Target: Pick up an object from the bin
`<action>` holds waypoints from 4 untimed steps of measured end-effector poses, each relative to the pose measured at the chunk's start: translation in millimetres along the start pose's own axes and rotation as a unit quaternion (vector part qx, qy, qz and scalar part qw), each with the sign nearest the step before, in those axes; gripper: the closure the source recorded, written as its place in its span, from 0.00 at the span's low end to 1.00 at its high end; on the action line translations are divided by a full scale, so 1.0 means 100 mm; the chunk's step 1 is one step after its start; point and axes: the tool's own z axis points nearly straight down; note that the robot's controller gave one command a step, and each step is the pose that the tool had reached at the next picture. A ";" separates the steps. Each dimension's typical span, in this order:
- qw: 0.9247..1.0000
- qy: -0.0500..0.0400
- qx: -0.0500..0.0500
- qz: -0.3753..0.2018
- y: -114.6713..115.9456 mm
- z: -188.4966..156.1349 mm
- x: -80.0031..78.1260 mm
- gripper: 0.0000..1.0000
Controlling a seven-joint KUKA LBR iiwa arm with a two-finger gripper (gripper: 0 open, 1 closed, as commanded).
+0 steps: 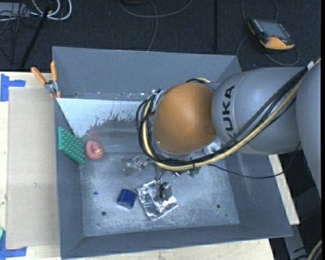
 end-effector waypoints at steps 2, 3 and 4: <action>1.000 0.002 -0.002 -0.008 -0.02 0.56 0.05 1.00; 1.000 0.004 -0.003 -0.021 0.43 0.45 0.29 1.00; 0.996 -0.001 0.001 -0.093 0.68 -1.14 0.42 1.00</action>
Offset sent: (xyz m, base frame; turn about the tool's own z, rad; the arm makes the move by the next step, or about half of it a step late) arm -0.0026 -0.0047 -0.0555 -0.0238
